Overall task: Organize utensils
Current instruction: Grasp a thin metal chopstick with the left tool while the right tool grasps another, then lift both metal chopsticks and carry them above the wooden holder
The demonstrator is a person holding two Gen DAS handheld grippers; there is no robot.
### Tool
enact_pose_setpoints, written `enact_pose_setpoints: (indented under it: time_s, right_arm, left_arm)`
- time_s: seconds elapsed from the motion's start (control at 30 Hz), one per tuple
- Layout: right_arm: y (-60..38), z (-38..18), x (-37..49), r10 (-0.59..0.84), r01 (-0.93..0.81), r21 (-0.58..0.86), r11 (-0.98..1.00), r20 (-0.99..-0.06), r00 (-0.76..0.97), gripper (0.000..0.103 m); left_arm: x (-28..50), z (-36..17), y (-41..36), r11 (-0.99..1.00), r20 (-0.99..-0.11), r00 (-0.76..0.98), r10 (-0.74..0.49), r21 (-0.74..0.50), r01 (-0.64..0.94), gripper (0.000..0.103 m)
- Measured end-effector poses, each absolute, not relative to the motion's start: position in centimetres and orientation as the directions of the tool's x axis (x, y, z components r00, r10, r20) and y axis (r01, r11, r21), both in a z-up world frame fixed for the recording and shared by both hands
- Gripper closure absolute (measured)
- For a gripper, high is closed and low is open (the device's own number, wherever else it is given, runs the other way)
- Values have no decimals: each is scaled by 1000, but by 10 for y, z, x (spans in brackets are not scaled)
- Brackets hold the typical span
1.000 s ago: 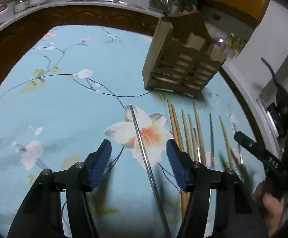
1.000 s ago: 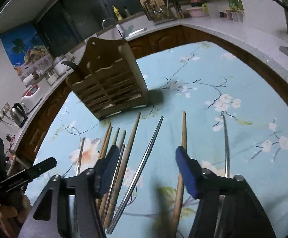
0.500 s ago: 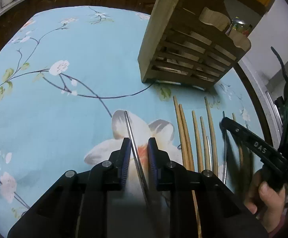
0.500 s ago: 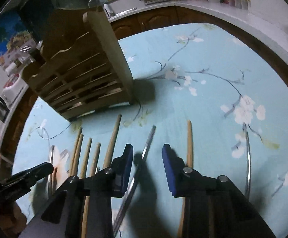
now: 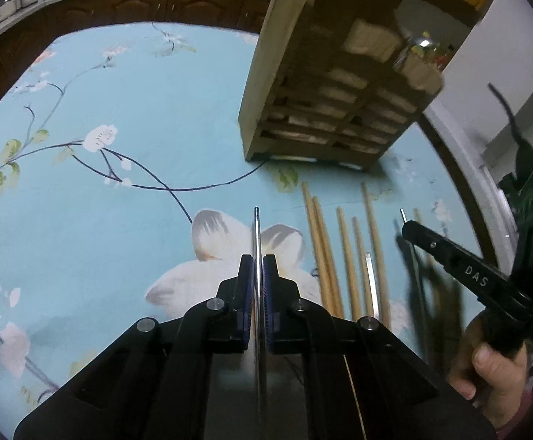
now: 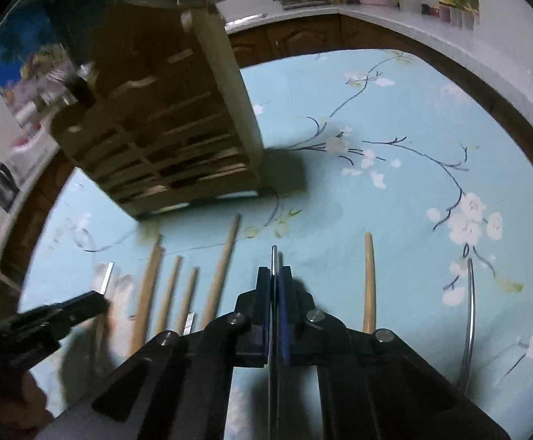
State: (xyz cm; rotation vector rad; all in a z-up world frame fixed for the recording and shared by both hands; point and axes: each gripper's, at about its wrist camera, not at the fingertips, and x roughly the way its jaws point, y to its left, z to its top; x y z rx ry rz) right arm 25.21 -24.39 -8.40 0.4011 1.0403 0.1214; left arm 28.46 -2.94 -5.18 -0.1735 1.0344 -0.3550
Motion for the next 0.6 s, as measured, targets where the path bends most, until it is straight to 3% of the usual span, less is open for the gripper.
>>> enact_pose_setpoints:
  time_s: [0.6]
  right_arm:
    - [-259,20,187,337,-16,448,894,-648,682,99]
  left_arm:
    - [202,47,0,877,-643,599,-478,-386,286,99]
